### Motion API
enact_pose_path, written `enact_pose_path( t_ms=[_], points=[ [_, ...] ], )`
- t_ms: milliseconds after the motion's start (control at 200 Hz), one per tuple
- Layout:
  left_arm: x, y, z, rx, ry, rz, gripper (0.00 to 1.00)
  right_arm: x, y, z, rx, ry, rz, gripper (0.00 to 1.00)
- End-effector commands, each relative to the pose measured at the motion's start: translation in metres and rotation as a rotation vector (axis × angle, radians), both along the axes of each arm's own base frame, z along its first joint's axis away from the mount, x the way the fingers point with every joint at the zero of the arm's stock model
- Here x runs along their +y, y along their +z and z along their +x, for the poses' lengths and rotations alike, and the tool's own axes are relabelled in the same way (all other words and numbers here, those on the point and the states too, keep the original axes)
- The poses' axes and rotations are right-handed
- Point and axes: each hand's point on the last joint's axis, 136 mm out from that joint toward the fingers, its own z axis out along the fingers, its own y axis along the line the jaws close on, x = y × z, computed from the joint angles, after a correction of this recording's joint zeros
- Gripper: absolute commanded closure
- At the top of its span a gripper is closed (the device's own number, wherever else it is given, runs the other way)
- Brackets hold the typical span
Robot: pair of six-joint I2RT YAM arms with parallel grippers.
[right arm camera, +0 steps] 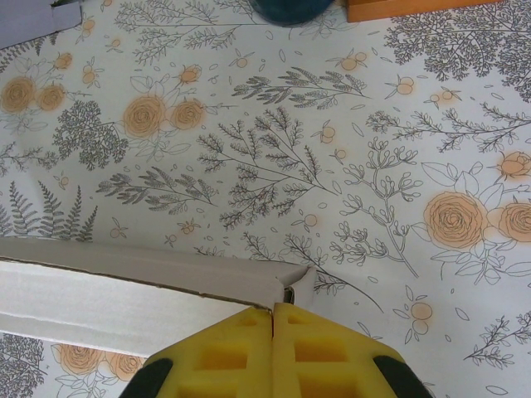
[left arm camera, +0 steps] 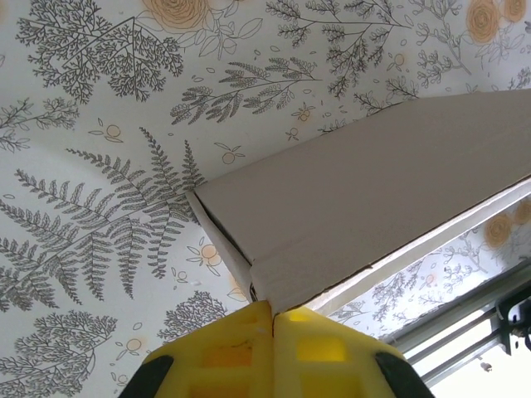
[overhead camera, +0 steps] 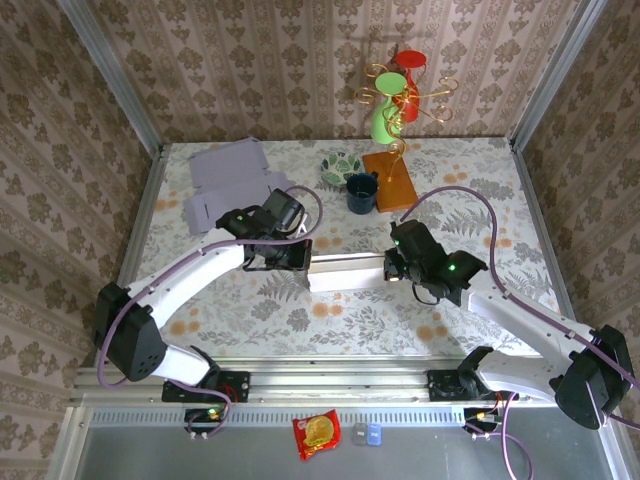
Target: Fold the paper box
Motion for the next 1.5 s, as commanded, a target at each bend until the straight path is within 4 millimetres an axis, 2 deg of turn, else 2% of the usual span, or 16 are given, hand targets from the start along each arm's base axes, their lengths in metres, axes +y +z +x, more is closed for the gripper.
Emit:
enact_pose_path(
  t_ms=[0,655,935,1200,1495],
  points=[
    [-0.012,-0.001,-0.008,0.072,0.011,-0.039,0.98,0.005,-0.009,-0.004,0.030,0.007,-0.002,1.00],
    [0.000,-0.025,-0.016,0.073,0.039,-0.007,1.00,0.002,-0.013,-0.007,0.019,0.014,-0.009,1.00],
    [0.006,-0.030,-0.016,0.045,0.013,0.028,1.00,-0.002,-0.021,-0.012,0.017,0.028,-0.025,1.00],
    [0.016,-0.029,-0.017,0.023,-0.038,0.110,1.00,-0.006,-0.019,-0.012,0.004,0.035,-0.052,1.00],
    [0.008,-0.035,-0.020,0.040,-0.017,0.079,1.00,-0.005,-0.021,-0.012,0.012,0.038,-0.048,1.00]
  ],
)
